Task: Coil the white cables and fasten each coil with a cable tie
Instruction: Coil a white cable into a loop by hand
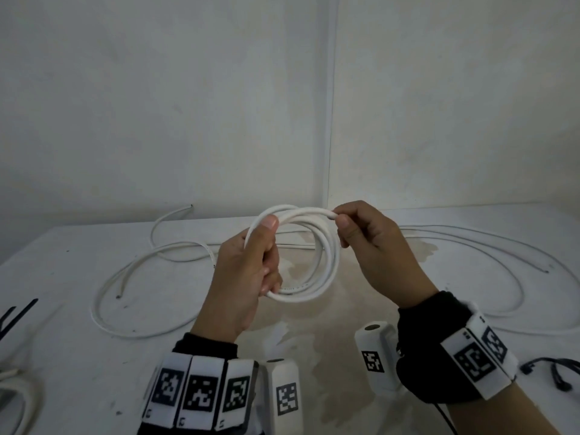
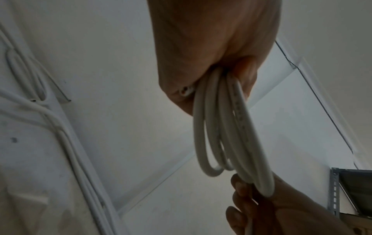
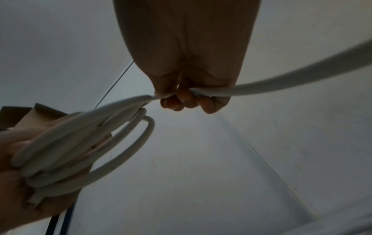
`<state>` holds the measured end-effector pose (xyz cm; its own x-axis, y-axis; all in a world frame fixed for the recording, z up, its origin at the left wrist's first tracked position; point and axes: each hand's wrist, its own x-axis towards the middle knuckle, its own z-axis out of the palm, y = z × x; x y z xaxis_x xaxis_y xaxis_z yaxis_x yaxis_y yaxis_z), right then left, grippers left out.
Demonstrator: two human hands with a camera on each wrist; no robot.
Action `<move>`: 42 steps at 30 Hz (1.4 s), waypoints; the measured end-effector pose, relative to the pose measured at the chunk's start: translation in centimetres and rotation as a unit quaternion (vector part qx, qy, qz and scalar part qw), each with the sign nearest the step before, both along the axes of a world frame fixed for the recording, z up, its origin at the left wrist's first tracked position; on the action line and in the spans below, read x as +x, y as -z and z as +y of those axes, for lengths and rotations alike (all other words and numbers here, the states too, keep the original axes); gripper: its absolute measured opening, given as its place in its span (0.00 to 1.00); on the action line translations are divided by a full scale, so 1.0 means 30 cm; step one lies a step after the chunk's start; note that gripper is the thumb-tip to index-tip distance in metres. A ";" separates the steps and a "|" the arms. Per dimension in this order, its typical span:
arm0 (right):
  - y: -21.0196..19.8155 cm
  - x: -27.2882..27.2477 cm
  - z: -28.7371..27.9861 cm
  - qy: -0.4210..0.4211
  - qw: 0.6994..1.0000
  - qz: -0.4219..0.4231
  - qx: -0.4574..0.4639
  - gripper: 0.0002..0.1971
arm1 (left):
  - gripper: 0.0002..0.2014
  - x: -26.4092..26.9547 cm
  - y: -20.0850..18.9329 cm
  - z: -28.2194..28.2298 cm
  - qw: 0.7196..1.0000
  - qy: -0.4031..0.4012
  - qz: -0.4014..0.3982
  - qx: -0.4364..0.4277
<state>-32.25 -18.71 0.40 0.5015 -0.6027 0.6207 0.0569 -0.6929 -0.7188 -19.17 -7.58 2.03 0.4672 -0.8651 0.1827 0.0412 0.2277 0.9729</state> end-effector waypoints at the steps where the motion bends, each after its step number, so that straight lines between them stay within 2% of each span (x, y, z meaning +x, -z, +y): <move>1: -0.003 0.001 0.002 0.007 1.000 -0.002 -0.002 0.10 | 0.19 0.001 -0.001 0.001 1.000 0.007 -0.004 0.006; 6: -0.012 0.005 0.006 0.055 0.998 -0.018 0.012 0.11 | 0.16 0.000 -0.011 0.014 0.997 0.061 -0.027 0.026; 9: -0.017 0.008 0.017 0.065 0.998 -0.015 0.016 0.10 | 0.12 -0.003 -0.008 0.013 0.996 0.056 -0.058 0.043; 12: -0.017 0.011 0.026 0.061 0.998 -0.006 0.029 0.10 | 0.23 -0.001 0.003 0.002 0.998 0.049 -0.036 0.030; 15: -0.023 0.016 0.036 0.024 0.998 -0.003 0.061 0.12 | 0.26 0.001 0.005 -0.004 0.999 0.033 -0.002 0.007; 19: -0.008 0.035 0.044 -0.012 0.994 0.005 0.107 0.15 | 0.20 0.000 0.006 -0.007 0.999 -0.005 0.027 -0.026; 22: -0.004 0.042 0.060 -0.002 0.995 0.011 0.098 0.16 | 0.17 -0.005 0.005 -0.007 0.998 -0.007 0.048 -0.045; 24: -0.007 0.044 0.073 -0.005 0.996 0.016 0.093 0.21 | 0.17 -0.012 0.005 -0.008 0.996 0.001 0.066 -0.060; 27: -0.022 0.040 0.093 -0.034 0.989 0.026 0.141 0.30 | 0.16 -0.026 0.005 -0.012 0.993 0.009 0.086 -0.079; 29: -0.036 0.042 0.108 -0.040 0.986 0.026 0.162 0.28 | 0.17 -0.029 0.008 -0.015 0.992 0.010 0.095 -0.079; 33: -0.037 0.050 0.104 -0.042 0.988 -0.025 0.146 0.17 | 0.18 -0.028 0.020 -0.027 0.995 0.001 0.082 -0.060; 38: -0.020 0.060 0.101 -0.036 0.991 -0.029 0.127 0.20 | 0.18 -0.026 0.028 -0.035 0.996 -0.021 0.066 -0.047; 42: -0.018 0.062 0.097 -0.004 0.997 -0.005 0.083 0.14 | 0.19 -0.035 0.033 -0.040 0.996 -0.027 0.071 -0.038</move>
